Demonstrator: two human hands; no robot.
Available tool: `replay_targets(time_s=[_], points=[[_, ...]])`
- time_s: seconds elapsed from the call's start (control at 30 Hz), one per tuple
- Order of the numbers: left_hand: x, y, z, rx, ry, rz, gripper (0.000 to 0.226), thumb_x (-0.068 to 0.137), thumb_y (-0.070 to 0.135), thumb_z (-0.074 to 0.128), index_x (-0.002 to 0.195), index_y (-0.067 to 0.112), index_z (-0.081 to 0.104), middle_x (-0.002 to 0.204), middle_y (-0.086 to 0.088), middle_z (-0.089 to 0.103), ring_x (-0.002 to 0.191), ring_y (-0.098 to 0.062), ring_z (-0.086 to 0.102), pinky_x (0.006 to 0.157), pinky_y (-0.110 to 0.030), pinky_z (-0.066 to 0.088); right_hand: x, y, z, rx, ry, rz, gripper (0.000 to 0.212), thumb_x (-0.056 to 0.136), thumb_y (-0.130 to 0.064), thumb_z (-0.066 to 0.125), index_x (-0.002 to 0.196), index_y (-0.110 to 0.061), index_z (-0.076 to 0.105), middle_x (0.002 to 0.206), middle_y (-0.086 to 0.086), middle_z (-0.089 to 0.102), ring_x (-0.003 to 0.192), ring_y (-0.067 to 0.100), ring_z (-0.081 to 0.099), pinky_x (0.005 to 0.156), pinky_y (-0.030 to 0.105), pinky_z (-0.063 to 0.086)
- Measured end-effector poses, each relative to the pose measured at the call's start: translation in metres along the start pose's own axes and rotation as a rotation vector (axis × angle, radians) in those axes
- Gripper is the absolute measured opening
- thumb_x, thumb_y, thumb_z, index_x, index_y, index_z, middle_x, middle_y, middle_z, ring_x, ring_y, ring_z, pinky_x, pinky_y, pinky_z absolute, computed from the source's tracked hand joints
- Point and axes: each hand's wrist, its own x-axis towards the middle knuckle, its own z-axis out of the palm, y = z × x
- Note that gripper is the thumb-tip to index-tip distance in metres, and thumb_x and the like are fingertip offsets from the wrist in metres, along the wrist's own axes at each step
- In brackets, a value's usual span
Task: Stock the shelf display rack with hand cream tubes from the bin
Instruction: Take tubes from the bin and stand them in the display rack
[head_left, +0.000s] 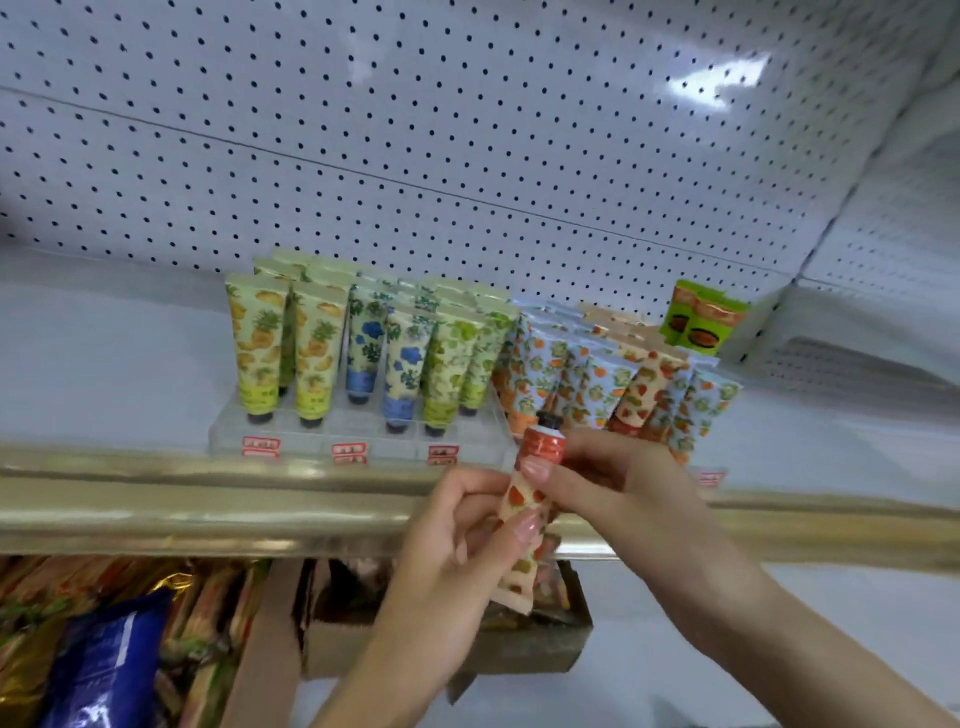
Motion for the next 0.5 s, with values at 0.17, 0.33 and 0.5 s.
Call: replay_targets(time_s=[0.17, 0.33, 0.5], points=[[0.006, -0.019, 0.005, 0.436, 0.097, 0.291, 0.018, 0.073, 0.045, 0.067, 0.088, 0.038, 0.060, 0.096, 0.016, 0.069, 0.090, 0.002, 0.064, 0.074, -0.007, 0.044, -0.012, -0.001, -0.032, 0.235, 0.125, 0.065, 0.032, 0.081, -0.036, 0.055, 0.099, -0.010, 0.062, 0.092, 0.012, 0.072, 0.086, 0.020, 0.071, 0.079, 0.034, 0.057], [0.021, -0.029, -0.009, 1.116, 0.176, 0.666, 0.035, 0.090, 0.043, 0.042, 0.119, 0.026, 0.052, 0.115, 0.020, 0.053, 0.110, 0.002, 0.043, 0.096, -0.013, 0.028, -0.012, -0.022, -0.089, 0.127, 0.147, 0.343, 0.024, 0.094, -0.032, 0.050, 0.087, -0.012, 0.061, 0.061, 0.006, 0.060, 0.048, 0.016, 0.057, 0.046, 0.027, 0.051], [0.032, -0.039, -0.009, 1.426, 0.103, 0.624, 0.053, 0.093, 0.044, 0.035, 0.128, 0.009, 0.055, 0.127, -0.004, 0.059, 0.121, -0.017, 0.045, 0.110, -0.041, 0.022, -0.002, -0.040, -0.140, -0.033, -0.290, 0.527, 0.030, 0.060, -0.003, 0.077, 0.089, -0.006, 0.072, 0.080, 0.009, 0.069, 0.064, 0.016, 0.064, 0.063, 0.025, 0.055]])
